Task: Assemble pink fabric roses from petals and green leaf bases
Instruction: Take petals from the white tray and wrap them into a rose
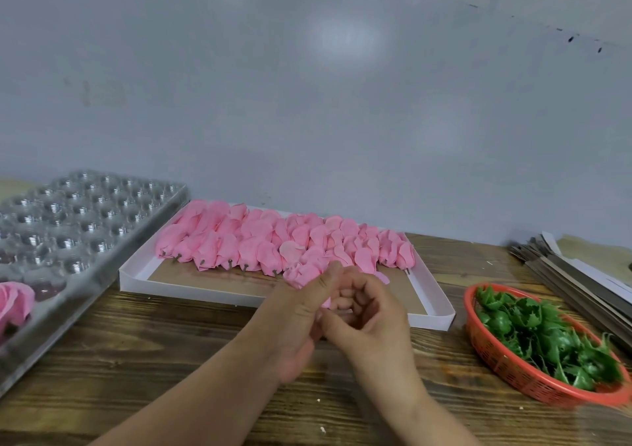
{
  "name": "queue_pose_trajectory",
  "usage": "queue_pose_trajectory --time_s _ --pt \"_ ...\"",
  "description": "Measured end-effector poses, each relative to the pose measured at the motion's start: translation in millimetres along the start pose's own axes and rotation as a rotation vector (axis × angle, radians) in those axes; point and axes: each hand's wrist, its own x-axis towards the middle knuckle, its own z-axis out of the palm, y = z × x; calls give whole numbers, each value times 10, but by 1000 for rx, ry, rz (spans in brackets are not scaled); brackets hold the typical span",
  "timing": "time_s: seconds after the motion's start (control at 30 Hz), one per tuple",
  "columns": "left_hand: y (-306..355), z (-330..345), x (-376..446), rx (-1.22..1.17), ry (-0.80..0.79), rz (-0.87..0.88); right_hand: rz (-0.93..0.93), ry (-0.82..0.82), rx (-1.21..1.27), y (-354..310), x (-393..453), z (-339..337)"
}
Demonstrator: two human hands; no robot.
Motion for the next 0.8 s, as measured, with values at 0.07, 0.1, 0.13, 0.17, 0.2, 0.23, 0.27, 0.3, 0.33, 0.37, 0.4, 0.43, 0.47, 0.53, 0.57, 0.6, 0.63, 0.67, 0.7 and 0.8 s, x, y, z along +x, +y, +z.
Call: queue_pose_trajectory --time_s 0.07,0.1,0.13,0.17,0.2,0.23,0.27,0.3,0.33,0.37,0.4,0.43,0.47,0.53,0.57,0.6,0.63,0.67,0.7,0.8 --pt "-19 30 4 -65 49 -43 -16 56 23 25 -28 42" --pt "-20 36 2 -79 60 -58 -19 55 34 34 -38 54" --pt "-18 42 2 -84 68 -71 -16 52 37 36 -47 64" --pt "-19 36 4 -80 74 -76 -14 51 39 35 -56 71" --pt "-23 39 6 -74 80 -75 -10 55 50 25 -60 77" --pt "-31 39 8 -66 86 -68 -4 61 70 12 -61 80" --pt "-41 46 9 -65 90 -58 5 67 96 -1 -58 80" --pt "-54 50 12 -65 89 -44 12 69 115 -12 -49 76" --pt "-57 55 9 -66 76 -26 19 69 122 -20 -36 66" --pt "-61 56 4 -67 48 -6 21 65 122 -26 -25 53" --pt "-65 53 -4 -77 14 6 19 57 122 -38 -16 42" --pt "-71 44 -12 -98 -14 3 17 48 123 -49 -11 34" --pt "-77 28 -17 -118 -34 -18 21 38 129 -64 -11 30" --pt "-90 -14 -25 -131 -69 -60 56 12 171 -76 -17 23" --pt "-88 -33 -31 -107 -97 -66 85 -10 202 -76 -20 21" --pt "-82 -43 -34 -71 -107 -65 117 -40 237 -76 -19 15" --pt "-75 -44 -37 -40 -89 -67 154 -70 273 -70 -14 6" --pt "-72 -48 -37 -16 -52 -71 193 -91 310 -61 -7 -3" --pt "-73 -56 -36 10 -19 -76 233 -101 343 -43 0 -13" --pt "-67 -37 -50 94 36 -62 339 -104 413 -13 28 -21"
